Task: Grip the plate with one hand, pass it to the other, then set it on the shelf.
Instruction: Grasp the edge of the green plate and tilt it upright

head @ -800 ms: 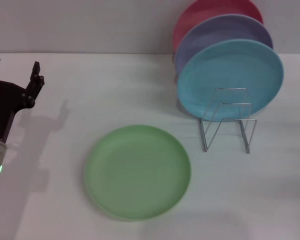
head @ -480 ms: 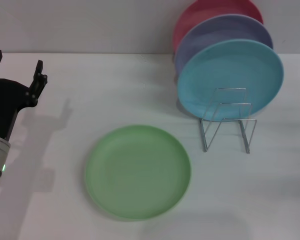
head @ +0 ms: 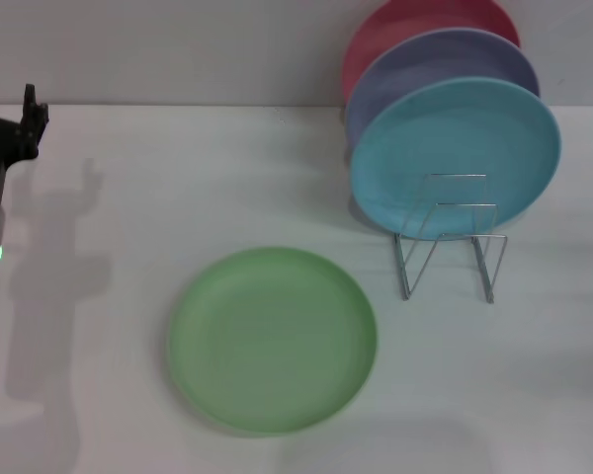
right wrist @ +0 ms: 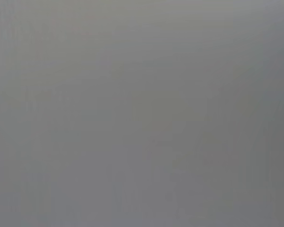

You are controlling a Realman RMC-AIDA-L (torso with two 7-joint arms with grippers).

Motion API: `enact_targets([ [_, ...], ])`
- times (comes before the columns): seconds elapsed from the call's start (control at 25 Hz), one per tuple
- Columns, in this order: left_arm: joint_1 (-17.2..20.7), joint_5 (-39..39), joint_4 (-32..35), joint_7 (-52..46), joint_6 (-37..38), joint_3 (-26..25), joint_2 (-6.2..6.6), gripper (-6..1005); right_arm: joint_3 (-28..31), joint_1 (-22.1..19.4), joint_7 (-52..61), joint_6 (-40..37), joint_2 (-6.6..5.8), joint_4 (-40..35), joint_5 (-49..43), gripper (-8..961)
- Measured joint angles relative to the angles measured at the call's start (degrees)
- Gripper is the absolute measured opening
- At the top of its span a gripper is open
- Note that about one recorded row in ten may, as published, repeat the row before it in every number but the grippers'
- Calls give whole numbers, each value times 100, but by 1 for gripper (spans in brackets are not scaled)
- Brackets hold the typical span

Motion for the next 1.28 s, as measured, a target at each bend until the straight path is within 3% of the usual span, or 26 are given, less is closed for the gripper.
enact_targets([
  [0.04,191,0,791,405,-1038,-613,5,833,0,-9,7,-6,0,1,1,726],
  [0.08,191,0,791,405,-1038,-613,5,834,0,-9,7,-6,0,1,1,726],
  [0.2,467,15,1909,560,-2763,-1293,36,834,-2,-27,24,-27,2,0,3,726],
  [0.24,576,80,2515,568,-4201,-1789,50,834,-5,-32,29,-33,5,-3,3,726],
  [0.28,576,80,2515,568,-4201,-1789,50,834,-5,-32,29,-33,5,-3,3,726],
  [0.4,570,277,3209,562,-6420,-2656,49,834,-17,-33,30,-35,7,2,3,726],
  [0.44,479,381,3495,468,-7727,-3199,49,834,-19,-33,31,-35,5,-1,3,726],
  [0.48,479,381,3495,468,-7727,-3199,49,834,-19,-33,31,-35,5,-1,3,726],
  [0.56,289,749,3853,-36,-9421,-3875,49,834,-25,-24,32,-36,-3,-9,3,726],
  [0.6,289,749,3853,-36,-9421,-3875,49,834,-25,-24,32,-36,-3,-9,3,726],
  [0.64,146,1263,4104,-606,-10413,-4172,54,834,-29,-7,31,-36,-8,-21,1,726],
  [0.8,-1,1814,4319,-1122,-11246,-4309,58,834,-35,27,7,-29,-20,-36,-19,726],
  [0.84,-173,2302,4490,-1586,-12029,-4355,58,834,-36,56,4,-23,-28,-54,-26,726],
  [1.04,-484,2952,4540,-2415,-13077,-4218,48,833,-36,122,1,-32,-32,-124,-37,726],
  [1.28,-581,3194,4475,-3027,-13382,-3767,35,833,-36,210,-2,-12,-46,-224,-49,725],
])
